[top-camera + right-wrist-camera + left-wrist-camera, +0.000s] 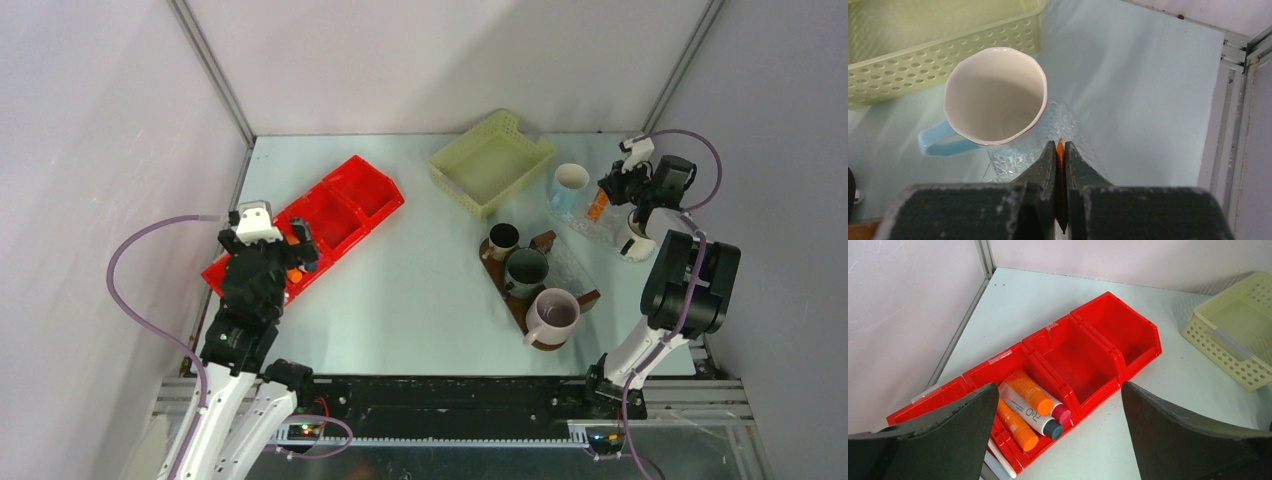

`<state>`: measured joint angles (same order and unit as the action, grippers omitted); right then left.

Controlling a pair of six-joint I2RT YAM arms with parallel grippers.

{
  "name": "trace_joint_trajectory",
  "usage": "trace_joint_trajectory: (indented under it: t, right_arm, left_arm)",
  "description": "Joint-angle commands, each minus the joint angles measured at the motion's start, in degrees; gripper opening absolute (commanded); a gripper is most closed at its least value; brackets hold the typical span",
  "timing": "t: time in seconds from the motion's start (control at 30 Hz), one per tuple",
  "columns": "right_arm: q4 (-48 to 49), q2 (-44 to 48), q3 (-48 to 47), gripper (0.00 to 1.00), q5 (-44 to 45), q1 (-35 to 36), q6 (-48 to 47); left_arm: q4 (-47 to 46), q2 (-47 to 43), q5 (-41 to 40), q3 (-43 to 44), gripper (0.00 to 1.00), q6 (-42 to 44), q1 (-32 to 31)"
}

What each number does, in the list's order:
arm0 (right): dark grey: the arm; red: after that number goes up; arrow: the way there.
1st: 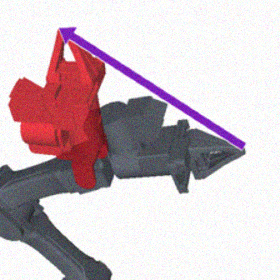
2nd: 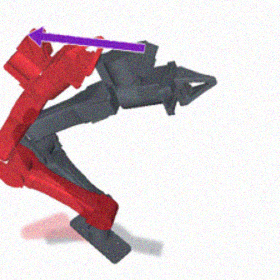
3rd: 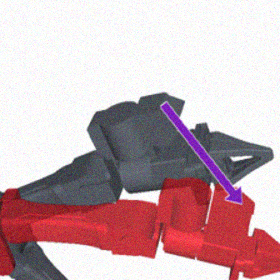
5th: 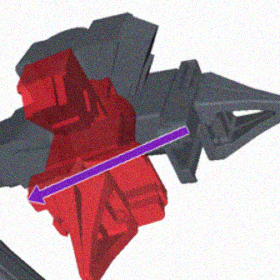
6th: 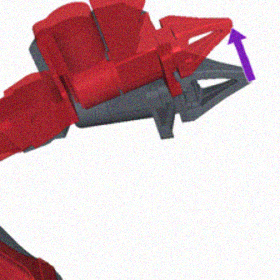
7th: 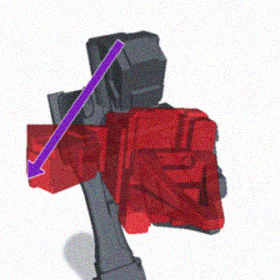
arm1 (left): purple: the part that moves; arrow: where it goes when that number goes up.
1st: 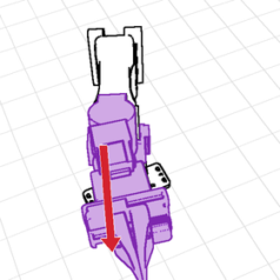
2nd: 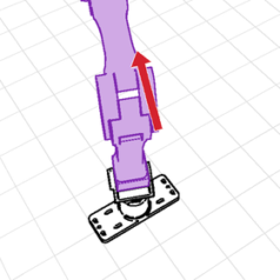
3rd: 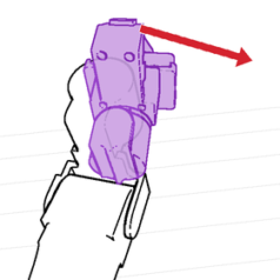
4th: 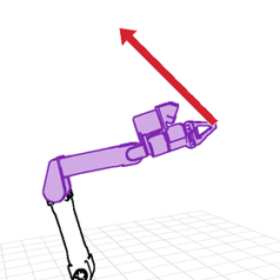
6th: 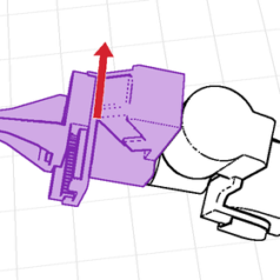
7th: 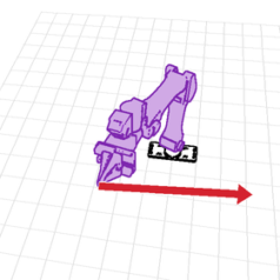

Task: Prepare toiletry sets of a toothbrush and toothpaste on the tray
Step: Place the toothpaste in the toothpaste holder.

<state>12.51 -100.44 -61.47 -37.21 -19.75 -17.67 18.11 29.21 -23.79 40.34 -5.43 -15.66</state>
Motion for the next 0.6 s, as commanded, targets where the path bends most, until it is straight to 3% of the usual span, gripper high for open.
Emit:
trace_joint_trajectory:
  t: [0.0,0.3,0.57]
  right_arm:
    - [3.70,-0.42,-2.97,0.06,-1.51,-0.29,-1.57]
    - [2.47,-0.46,-3.01,0.17,-2.03,-0.08,-3.11]
    - [0.59,1.39,-2.95,0.41,-1.37,0.30,-4.73]
  left_arm:
    - [-1.91,0.01,0.41,-0.32,1.00,1.55,0.54]
    - [-2.01,-0.16,0.58,-0.44,1.00,1.73,0.62]
    - [-1.90,-0.82,0.73,-0.52,1.00,1.83,0.60]
